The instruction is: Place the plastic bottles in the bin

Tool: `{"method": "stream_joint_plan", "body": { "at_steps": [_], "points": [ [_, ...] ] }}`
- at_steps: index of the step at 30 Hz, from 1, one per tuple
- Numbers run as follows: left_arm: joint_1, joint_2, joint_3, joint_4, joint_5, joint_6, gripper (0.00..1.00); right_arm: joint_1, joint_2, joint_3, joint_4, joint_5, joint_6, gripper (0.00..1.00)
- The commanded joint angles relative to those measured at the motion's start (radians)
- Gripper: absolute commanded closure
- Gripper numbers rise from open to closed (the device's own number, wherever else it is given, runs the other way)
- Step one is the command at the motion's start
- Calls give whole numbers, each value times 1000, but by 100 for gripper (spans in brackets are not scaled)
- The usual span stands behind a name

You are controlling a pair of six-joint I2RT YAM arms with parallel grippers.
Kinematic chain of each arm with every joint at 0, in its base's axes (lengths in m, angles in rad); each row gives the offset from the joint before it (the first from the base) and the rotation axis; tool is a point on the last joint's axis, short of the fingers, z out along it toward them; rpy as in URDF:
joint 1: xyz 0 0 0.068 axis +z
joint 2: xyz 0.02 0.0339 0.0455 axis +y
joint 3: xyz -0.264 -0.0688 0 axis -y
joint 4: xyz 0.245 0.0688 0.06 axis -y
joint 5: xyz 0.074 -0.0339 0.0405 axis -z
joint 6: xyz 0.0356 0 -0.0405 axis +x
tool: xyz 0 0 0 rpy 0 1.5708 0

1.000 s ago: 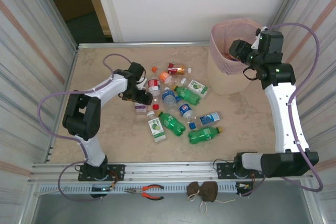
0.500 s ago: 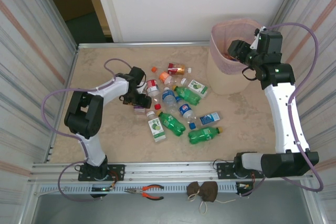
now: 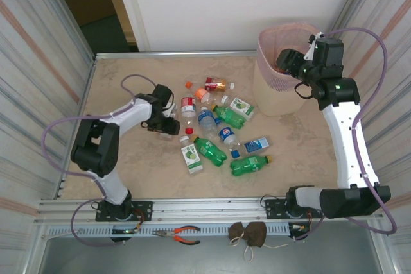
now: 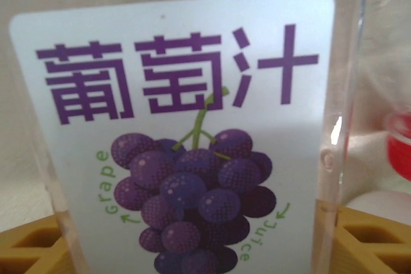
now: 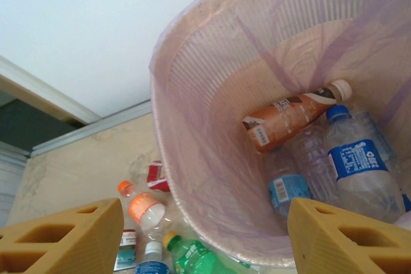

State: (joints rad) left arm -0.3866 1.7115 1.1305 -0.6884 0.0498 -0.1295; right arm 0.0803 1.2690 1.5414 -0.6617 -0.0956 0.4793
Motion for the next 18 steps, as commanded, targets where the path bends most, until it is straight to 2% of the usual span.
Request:
{"method": "stream_joint_plan", "body": {
  "at_steps": [1,5,9,14,18],
  "points": [
    [7,-116,-2,-2,-4,24,32,9,-45,-1,57,-56,12,33],
    [8,-227,-3,54,97,65,34,10,-69,-43,134,-141,33,32],
    [8,-351,-23,178,293,97,34,9,-102,-105,252,-264,55,31],
    [6,-470,-56,364,557,99,35,14,-132,-169,429,-477,82,29],
    [5,-529,-78,507,695,66,35,57,-130,-171,475,-538,91,29]
  ]
}}
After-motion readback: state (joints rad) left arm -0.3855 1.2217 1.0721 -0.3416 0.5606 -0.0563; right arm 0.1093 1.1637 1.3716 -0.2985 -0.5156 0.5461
